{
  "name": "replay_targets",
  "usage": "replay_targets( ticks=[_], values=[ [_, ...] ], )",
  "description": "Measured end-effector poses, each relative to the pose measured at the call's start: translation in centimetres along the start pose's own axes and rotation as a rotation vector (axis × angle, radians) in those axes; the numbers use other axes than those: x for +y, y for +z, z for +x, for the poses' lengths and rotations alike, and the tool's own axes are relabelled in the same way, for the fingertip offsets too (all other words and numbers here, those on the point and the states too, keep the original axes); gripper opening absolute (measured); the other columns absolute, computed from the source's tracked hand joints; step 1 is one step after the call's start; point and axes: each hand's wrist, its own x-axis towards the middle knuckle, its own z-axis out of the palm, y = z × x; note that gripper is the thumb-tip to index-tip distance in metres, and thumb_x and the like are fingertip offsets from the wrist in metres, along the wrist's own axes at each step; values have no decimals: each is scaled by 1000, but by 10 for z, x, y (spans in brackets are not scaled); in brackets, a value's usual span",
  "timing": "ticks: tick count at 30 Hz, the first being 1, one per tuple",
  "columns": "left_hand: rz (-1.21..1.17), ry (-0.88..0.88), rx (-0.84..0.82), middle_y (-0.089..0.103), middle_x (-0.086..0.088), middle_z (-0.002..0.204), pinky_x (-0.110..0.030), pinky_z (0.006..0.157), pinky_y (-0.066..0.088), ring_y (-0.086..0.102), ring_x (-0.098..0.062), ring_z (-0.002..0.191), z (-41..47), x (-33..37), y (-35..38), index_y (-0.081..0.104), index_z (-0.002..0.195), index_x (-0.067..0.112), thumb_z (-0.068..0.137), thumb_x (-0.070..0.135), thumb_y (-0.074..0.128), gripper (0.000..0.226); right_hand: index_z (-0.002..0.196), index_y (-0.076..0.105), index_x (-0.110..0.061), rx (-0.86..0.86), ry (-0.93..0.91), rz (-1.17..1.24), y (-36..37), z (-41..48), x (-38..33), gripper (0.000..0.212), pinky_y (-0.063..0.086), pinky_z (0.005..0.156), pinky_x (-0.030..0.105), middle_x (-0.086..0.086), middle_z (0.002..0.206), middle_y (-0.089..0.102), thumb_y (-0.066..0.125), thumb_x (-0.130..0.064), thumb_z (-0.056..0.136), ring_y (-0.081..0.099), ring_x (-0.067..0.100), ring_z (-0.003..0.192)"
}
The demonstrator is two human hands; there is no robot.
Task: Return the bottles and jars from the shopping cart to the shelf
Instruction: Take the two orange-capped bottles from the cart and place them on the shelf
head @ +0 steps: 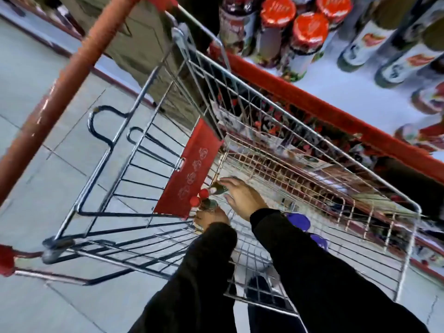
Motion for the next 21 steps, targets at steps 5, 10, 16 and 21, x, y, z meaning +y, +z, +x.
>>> replay_targets(
  ticks=[5, 10, 16, 21],
  values=[
    [-200, -86, 149, 43, -30, 147, -43, 115, 30, 40, -41, 139, 42, -5, 16, 38, 142, -12, 100, 19, 46, 52, 152, 44, -19, -133, -24, -12, 22, 47, 2, 47, 42, 112, 37, 1, 161, 41, 49, -14, 106, 42, 25, 146],
    [-362, -31, 197, 63, -20, 131, -33, 100, 41, 57, -34, 124, 56, -17, 21, 57, 135, 7, 91, 28, 66, 49, 143, 56, -21, -85, -53, -28, 37, 63, 4, 44, 48, 103, 32, 1, 147, 57, 60, -13, 100, 58, 22, 132],
    [-370, 37, 226, 70, -18, 120, -36, 102, 46, 63, -34, 118, 47, -19, 21, 66, 124, 5, 86, 26, 73, 43, 138, 63, -21, 39, 33, 120, 35, 46, 13, 42, 49, 107, 39, -1, 142, 63, 64, -12, 97, 55, 22, 134],
    [-242, 212, 167, 70, -19, 120, -37, 105, 44, 61, -34, 119, 31, -11, 11, 67, 123, 7, 88, 28, 70, 41, 138, 64, -20, 199, 233, 413, 27, 15, 30, 44, 52, 106, 40, 10, 126, 73, 70, -15, 94, 67, 26, 119]
  ],
)
